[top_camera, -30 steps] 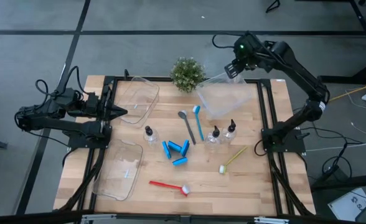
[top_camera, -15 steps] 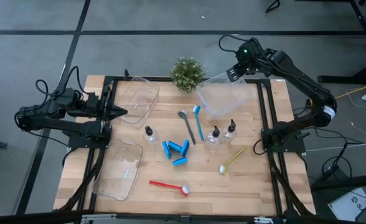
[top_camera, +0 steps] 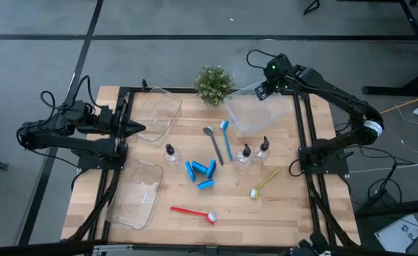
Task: Pick & Place Kitchen Sink Supplies
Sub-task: Put the soap dispenser into the white bin
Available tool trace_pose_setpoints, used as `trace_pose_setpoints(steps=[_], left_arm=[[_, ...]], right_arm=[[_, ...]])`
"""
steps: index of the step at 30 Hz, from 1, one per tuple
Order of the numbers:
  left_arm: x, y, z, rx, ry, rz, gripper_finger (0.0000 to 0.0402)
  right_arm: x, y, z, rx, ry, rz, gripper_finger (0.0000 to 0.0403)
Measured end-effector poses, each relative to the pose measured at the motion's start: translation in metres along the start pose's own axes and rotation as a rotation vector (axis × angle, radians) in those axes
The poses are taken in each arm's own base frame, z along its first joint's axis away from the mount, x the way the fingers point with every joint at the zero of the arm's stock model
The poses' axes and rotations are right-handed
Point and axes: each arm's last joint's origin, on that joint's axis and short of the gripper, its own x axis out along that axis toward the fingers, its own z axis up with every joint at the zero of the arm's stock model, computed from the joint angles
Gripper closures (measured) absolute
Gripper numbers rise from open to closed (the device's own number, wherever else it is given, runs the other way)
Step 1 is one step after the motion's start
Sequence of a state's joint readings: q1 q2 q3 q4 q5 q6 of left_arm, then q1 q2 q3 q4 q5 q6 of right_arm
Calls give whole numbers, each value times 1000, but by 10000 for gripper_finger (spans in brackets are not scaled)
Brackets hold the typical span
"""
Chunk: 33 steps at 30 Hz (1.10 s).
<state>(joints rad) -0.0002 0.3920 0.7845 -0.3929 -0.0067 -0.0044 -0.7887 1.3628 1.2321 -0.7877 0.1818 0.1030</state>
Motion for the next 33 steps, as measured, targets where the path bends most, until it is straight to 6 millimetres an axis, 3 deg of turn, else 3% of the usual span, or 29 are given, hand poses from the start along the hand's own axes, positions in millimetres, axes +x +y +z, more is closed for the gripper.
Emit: trace_pose_setpoints(steps=[7, 13, 19, 33], left_arm=[[0, 0, 0, 0, 0, 0, 389], [0, 0, 0, 0, 0, 0, 393], [0, 0, 0, 0, 0, 0, 390], [0, 0, 0, 0, 0, 0, 391]], right_arm=[[19, 2, -14, -4, 12, 6, 257], [24, 3, -19, -32, 22, 15, 250], [24, 3, -19, -36, 22, 14, 220], [7, -1, -24, -32, 19, 15, 215]])
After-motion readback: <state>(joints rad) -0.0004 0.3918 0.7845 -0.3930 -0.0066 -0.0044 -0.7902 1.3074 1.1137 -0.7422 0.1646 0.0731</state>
